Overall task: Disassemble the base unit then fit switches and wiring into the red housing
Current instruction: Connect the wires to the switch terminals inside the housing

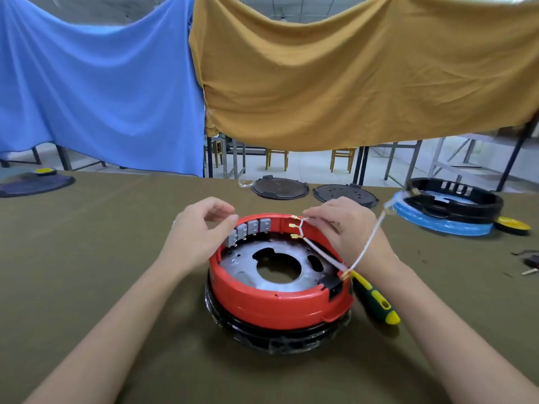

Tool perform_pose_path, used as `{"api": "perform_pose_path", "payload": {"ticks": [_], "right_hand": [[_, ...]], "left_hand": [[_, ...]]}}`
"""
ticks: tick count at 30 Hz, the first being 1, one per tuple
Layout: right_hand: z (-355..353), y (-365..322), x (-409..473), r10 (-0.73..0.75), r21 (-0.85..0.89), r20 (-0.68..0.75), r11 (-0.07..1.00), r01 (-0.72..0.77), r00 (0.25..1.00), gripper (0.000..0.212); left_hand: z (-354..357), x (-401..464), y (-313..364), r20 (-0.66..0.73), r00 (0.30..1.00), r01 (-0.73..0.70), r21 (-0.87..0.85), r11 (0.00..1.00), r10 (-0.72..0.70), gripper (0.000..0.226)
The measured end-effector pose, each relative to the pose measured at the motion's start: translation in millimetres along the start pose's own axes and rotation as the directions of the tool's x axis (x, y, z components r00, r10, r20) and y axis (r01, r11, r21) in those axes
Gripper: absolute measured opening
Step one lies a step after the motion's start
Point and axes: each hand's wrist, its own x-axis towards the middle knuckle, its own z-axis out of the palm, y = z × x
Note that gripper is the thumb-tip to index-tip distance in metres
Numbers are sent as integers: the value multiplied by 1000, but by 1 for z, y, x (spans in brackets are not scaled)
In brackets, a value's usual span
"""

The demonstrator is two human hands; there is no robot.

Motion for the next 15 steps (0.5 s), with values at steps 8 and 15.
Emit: {"api": "perform_pose_path", "payload": {"ticks": [8, 15], "right_hand": [[2, -11, -1, 7, -10, -220, 1000, -9, 975, 11], [11, -24, 0, -106, -118, -337, 991, 70, 936, 8]], "left_hand": [[10, -29, 40, 303, 932, -199, -30, 980, 199, 29], [15, -36, 50, 345, 919, -134, -178, 975, 190, 29]]}}
